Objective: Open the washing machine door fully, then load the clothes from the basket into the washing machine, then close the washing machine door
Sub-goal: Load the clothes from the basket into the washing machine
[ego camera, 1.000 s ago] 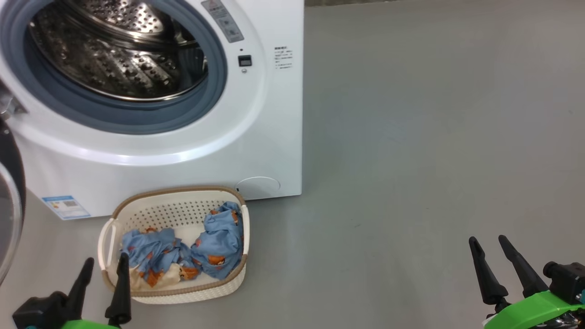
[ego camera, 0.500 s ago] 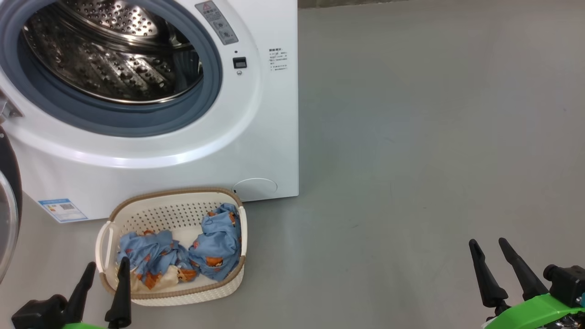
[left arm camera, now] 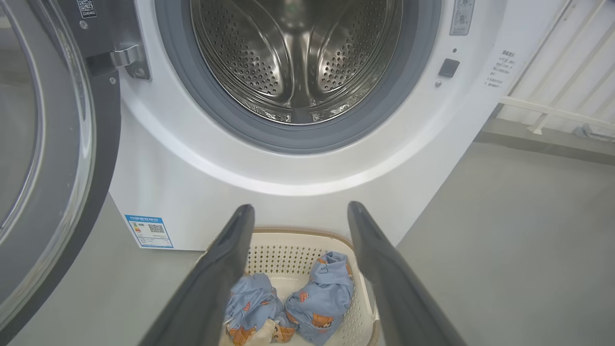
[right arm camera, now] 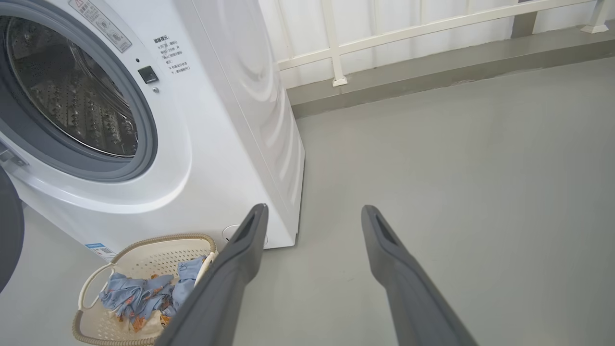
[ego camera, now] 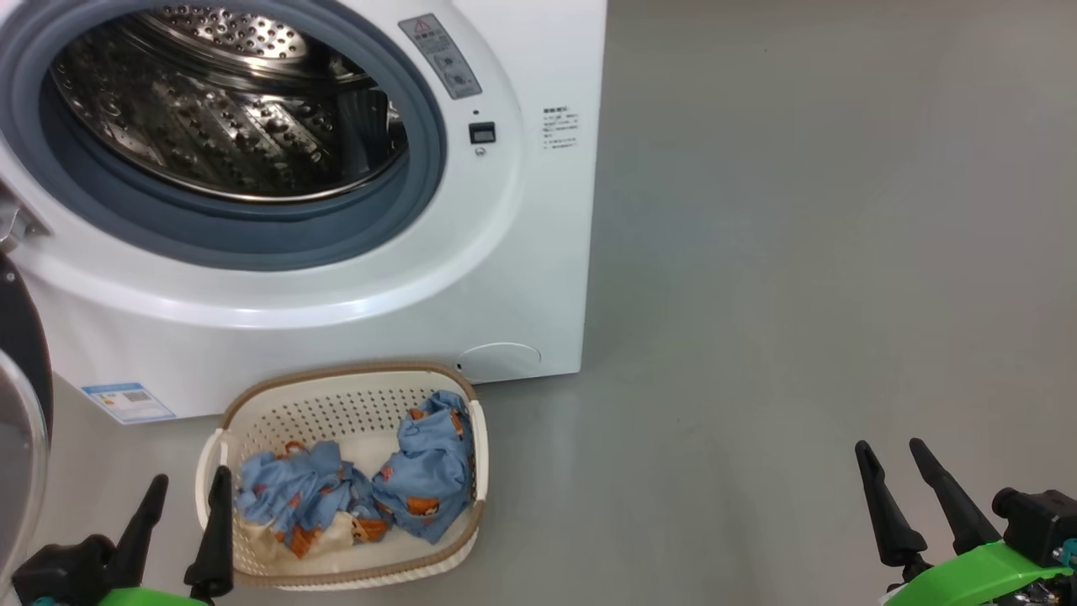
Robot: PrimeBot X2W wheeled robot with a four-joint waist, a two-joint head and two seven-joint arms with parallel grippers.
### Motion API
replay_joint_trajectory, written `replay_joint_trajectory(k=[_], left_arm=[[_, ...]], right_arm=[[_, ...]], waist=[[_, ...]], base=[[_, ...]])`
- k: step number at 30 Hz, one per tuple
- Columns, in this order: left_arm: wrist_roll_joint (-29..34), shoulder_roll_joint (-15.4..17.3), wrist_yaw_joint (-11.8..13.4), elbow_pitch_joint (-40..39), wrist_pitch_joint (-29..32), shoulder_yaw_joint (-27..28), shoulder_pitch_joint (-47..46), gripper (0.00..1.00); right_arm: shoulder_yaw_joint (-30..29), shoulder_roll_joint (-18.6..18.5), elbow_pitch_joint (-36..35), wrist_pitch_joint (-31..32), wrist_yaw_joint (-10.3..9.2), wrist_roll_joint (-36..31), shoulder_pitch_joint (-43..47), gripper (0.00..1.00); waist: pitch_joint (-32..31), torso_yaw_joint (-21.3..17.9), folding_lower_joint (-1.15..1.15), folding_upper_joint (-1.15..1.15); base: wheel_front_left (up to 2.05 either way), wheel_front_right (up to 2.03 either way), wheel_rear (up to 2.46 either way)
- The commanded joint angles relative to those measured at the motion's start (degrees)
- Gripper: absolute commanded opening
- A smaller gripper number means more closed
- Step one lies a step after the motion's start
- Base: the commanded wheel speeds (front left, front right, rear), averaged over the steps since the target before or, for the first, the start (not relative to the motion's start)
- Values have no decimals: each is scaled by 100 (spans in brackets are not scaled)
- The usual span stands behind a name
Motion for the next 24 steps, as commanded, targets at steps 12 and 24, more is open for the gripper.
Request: replay_joint_trajectory(k=[12,24], left_arm=[[159,140,-14,-57,-37,157,-432,100],[310,10,-14,430,-37,-31,-614,100]], right_arm=[[130,-25,-159,-69,17,-9,-262,100],[177,64,-193,-69,17,-15,-395,100]], waist=[[176,-17,0,0],[468,-33,0,0]], base=[[60,-85,25],[0,0,0]])
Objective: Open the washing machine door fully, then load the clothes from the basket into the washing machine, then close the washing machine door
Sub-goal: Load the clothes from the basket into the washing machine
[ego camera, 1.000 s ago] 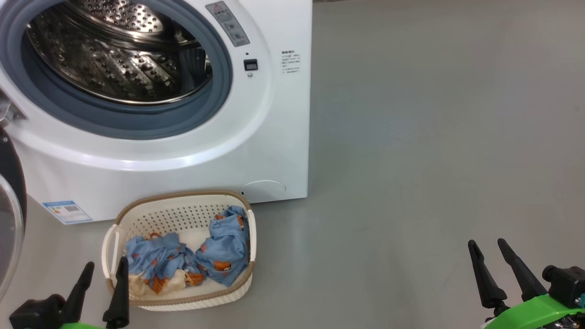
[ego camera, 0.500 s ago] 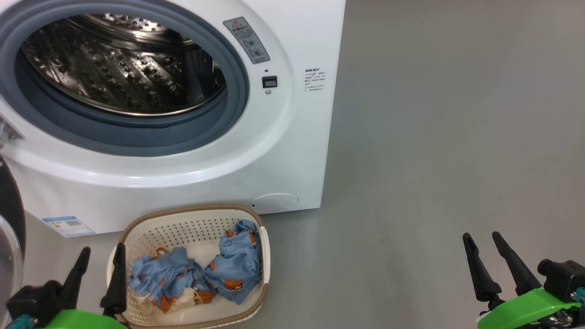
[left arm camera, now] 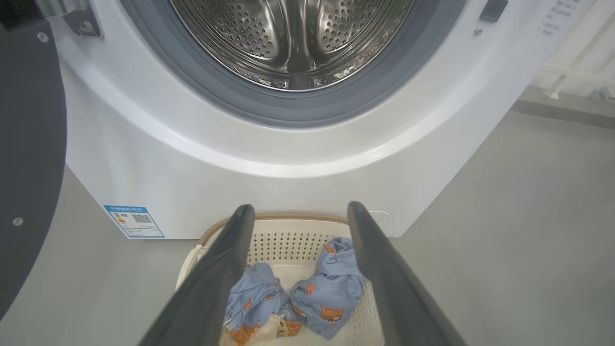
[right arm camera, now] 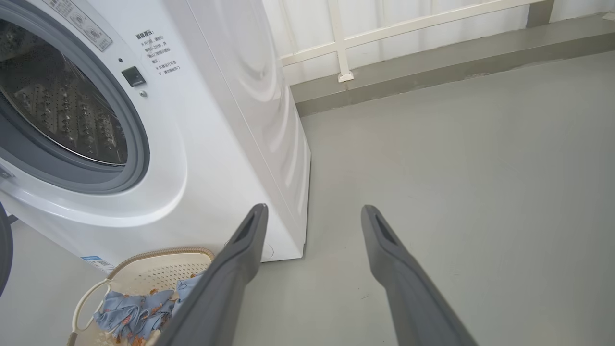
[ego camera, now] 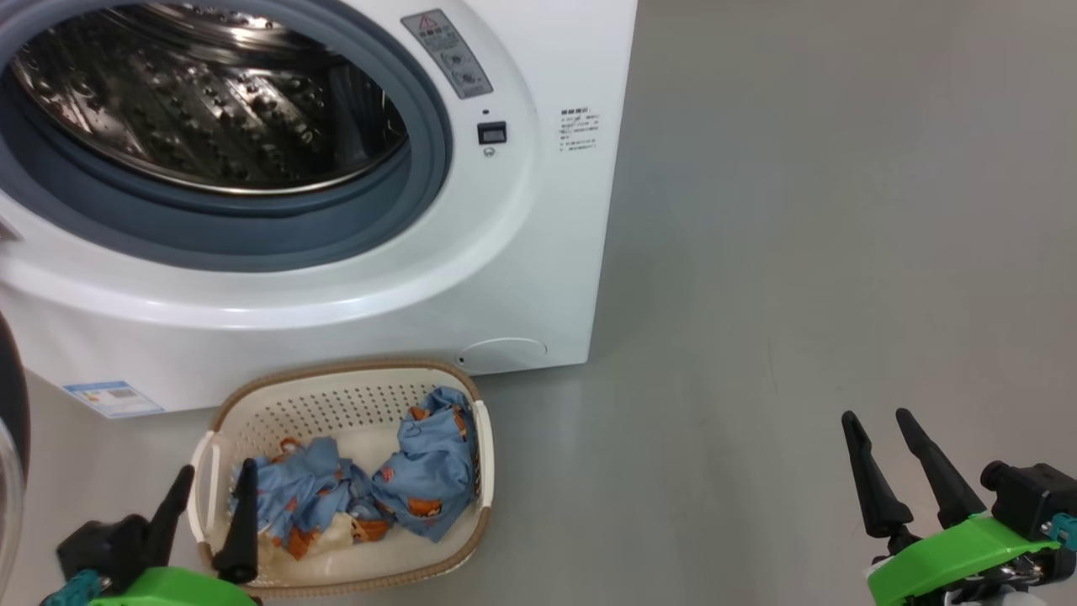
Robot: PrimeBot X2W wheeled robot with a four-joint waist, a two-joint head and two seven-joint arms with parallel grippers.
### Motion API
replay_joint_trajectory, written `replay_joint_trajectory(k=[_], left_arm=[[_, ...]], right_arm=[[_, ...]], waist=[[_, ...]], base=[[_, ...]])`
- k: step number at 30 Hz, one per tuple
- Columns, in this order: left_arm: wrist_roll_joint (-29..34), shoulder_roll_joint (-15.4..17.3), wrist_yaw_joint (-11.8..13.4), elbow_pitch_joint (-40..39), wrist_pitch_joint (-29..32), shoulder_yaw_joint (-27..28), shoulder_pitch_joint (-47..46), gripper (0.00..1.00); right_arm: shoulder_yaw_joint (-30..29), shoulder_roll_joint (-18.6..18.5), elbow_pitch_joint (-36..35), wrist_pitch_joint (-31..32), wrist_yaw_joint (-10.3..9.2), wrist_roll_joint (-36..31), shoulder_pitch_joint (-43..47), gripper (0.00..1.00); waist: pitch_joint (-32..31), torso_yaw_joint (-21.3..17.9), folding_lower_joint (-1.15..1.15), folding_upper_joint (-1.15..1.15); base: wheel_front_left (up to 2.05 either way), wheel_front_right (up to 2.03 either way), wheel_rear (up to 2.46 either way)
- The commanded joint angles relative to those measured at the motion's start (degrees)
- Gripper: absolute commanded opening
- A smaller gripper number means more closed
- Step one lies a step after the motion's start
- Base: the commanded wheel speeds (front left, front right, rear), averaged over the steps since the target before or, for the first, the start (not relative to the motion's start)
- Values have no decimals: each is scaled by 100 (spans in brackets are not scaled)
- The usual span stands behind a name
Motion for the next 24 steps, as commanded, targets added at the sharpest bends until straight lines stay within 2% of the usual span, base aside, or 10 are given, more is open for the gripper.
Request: replay_joint_trajectory(k=[1,6,24], left_arm=[[137,134,-14,74,-37,106,-306,100],[226,80,-14,762,-37,-4,-724,100],[807,305,-12,4256,29,-1047,-3305,100]], right_arm=[[154,-30,-156,-69,17,-15,-151,100],[201,25,-204,-69,17,-21,-317,100],[446,249,-358,-69,17,-105,-1163,100]], waist=[[154,-10,0,0],[537,-18,0,0],[2081,-228,0,0]], base=[[0,0,0],[0,0,0],[0,0,0]])
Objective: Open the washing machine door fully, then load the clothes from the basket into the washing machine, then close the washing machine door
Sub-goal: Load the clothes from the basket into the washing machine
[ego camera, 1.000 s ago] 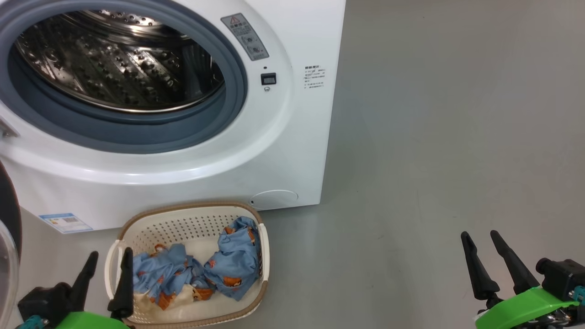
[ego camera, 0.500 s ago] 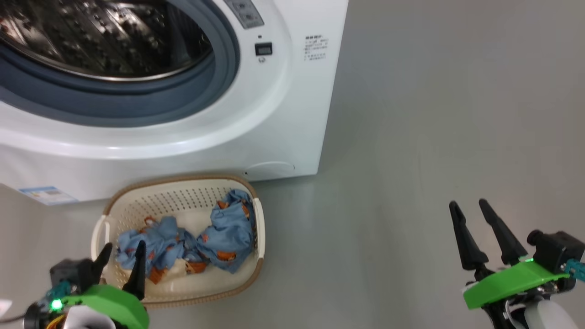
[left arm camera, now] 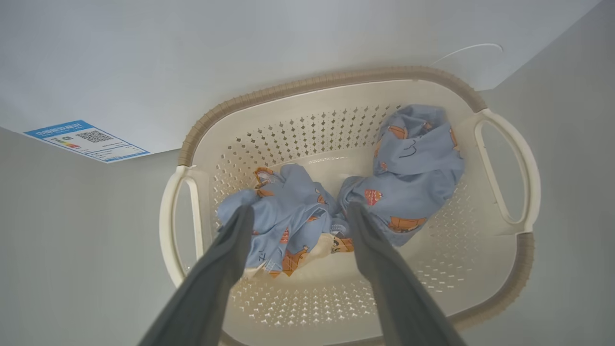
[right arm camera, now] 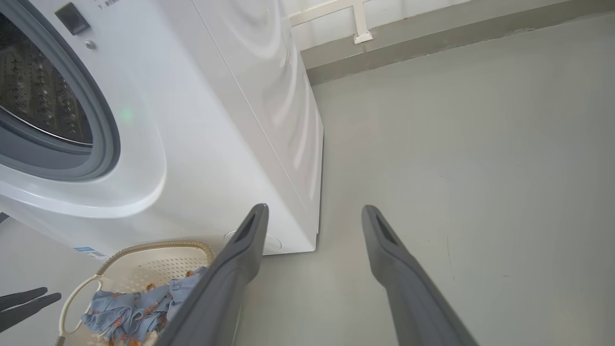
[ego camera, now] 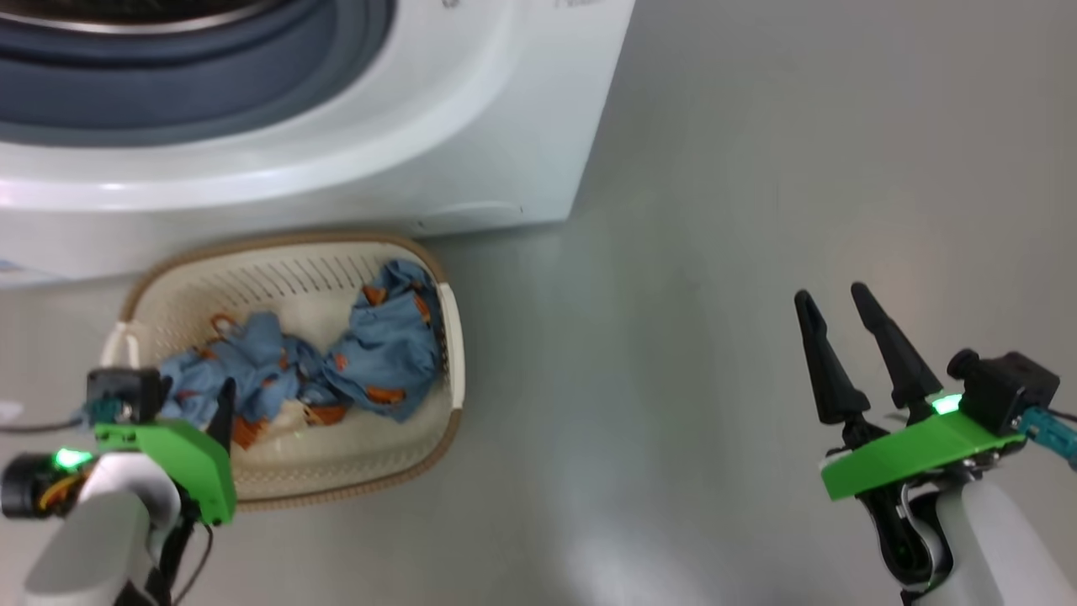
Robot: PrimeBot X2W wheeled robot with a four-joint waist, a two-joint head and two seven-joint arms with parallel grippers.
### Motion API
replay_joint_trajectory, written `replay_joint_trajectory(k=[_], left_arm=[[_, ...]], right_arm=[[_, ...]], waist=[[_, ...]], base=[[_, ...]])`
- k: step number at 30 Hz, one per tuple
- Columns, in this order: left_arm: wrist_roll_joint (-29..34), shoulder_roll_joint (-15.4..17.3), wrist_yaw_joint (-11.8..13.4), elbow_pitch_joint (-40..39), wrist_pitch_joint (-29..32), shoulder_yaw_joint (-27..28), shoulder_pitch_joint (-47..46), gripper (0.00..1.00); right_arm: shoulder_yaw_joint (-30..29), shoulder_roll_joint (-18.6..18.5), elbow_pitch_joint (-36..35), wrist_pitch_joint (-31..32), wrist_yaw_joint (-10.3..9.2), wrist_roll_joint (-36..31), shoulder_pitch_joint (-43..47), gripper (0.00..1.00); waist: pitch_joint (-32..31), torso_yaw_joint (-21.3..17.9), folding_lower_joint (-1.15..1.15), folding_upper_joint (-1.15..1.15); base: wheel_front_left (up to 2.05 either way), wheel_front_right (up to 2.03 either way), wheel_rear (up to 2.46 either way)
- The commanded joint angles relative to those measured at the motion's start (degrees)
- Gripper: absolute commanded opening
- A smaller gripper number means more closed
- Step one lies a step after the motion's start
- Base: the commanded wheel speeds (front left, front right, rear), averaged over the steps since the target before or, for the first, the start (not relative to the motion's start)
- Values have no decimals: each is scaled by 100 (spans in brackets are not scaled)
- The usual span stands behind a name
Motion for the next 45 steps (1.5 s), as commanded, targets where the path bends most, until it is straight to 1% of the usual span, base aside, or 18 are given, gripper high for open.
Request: replay_joint_trajectory(k=[1,6,7,11,17,23,33,39,44,45], left_arm=[[124,264,8,107,1,81,-206,100],[251,250,46,697,153,-77,-733,100],[274,249,45,839,271,-126,-881,100],[273,285,96,1001,491,-160,-1093,100],[246,408,269,1096,692,-164,-1310,100],[228,498,504,1129,789,-169,-1510,100],[79,647,657,1149,976,-97,-1753,100],[60,644,690,1152,1091,-134,-1863,100],[40,723,721,1154,1208,-163,-1906,100],[44,736,727,1154,1234,-177,-1911,97]], right_arm=[[142,-13,-159,-69,17,-53,-49,100],[199,26,-202,-69,17,-75,-244,100],[264,34,-208,-69,17,-77,-318,100],[370,52,-243,-69,17,-84,-467,100],[452,86,-321,-69,17,-92,-609,100],[475,109,-377,-69,17,-114,-711,100],[507,135,-490,-69,17,-126,-859,100],[498,157,-520,-69,17,-149,-891,100],[535,187,-527,-69,17,-157,-930,100],[542,190,-529,-69,17,-156,-940,100]], waist=[[411,-112,0,0],[711,-152,0,0],[825,-172,0,0],[1043,-220,0,0],[1323,-280,0,0],[1551,-315,0,0],[1879,-393,0,0],[1984,-387,0,0],[2051,-413,0,0],[2060,-417,0,0]], base=[[0,0,0],[0,0,0],[0,0,0],[0,0,0],[0,0,0],[0,0,0],[0,0,0],[0,0,0],[0,0,0],[0,0,0]])
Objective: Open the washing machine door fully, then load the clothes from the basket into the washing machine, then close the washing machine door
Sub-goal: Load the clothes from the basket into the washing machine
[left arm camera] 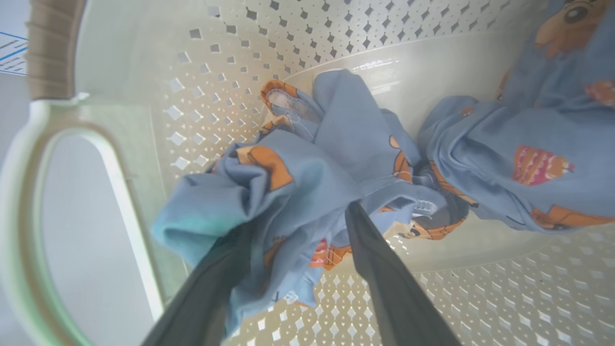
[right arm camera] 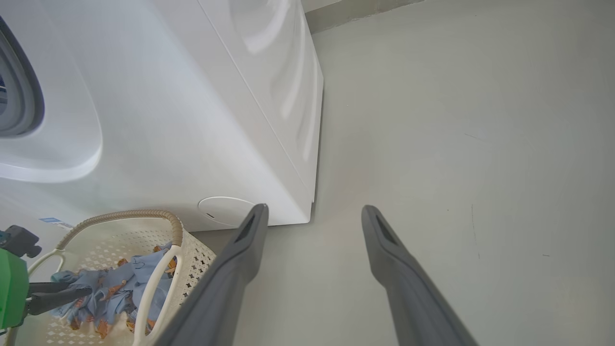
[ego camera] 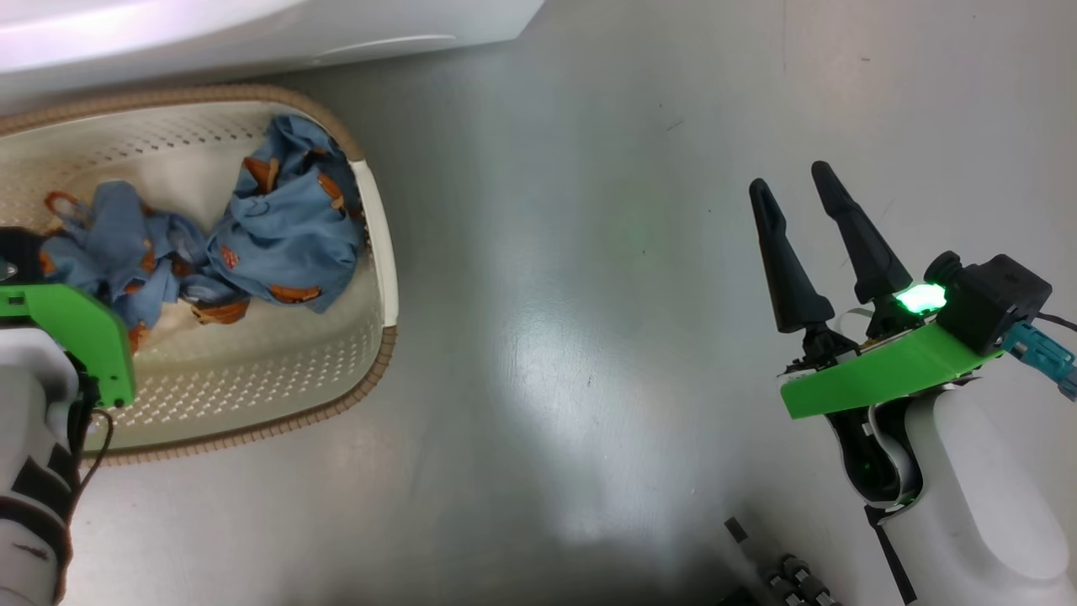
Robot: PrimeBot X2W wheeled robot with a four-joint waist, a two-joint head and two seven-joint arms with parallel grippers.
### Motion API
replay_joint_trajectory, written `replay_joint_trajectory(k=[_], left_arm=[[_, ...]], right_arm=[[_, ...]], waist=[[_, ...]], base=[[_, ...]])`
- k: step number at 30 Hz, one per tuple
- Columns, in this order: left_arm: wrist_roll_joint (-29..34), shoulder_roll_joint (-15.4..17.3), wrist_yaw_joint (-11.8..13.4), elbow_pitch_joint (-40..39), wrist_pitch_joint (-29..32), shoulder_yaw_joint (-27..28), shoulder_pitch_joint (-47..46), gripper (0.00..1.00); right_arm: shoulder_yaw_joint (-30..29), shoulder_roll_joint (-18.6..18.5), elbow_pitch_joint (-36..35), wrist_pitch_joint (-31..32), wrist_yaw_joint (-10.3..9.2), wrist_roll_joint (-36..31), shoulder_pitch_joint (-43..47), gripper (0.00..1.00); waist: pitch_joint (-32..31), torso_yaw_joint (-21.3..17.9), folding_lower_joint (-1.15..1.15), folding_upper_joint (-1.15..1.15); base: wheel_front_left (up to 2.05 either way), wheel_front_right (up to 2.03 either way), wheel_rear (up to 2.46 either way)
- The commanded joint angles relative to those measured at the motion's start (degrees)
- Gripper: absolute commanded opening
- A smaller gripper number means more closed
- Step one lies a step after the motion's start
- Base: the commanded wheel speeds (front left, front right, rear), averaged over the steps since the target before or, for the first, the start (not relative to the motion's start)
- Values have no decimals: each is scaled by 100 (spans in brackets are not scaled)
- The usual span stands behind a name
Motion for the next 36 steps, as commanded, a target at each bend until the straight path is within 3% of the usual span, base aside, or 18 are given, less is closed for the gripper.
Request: replay_joint_trajectory(k=[1,2,3,5,6,16,28,36], left_arm=[[-37,337,58,-12,9,76,-2,78],[-35,340,66,-12,19,64,-9,49],[-35,345,71,-12,33,53,-14,39],[-36,359,85,-12,58,33,-23,9],[-37,362,91,-12,68,24,-28,0],[-411,122,54,-11,-355,263,72,0],[-1336,-439,-562,-120,-1279,968,702,0],[-1376,-496,-663,-920,-1326,1195,1353,0]], right_arm=[[136,33,-134,-27,17,-55,93,100],[138,33,-137,-27,17,-53,86,100],[141,33,-139,-27,17,-53,81,100],[143,33,-141,-27,17,-54,72,100],[144,33,-141,-27,17,-55,67,100],[80,-1,-84,-27,17,-53,95,100],[-7,-89,122,-27,17,7,420,100],[-46,-183,235,-27,17,74,825,100]], waist=[[10,-7,0,0],[14,-8,0,0],[17,-10,0,0],[20,-11,0,0],[20,-11,0,0],[-297,147,0,0],[-1401,424,0,0],[-2173,511,0,0]], base=[[0,0,0],[0,0,0],[0,0,0],[0,0,0],[0,0,0],[0,0,0],[0,0,0],[0,0,0]])
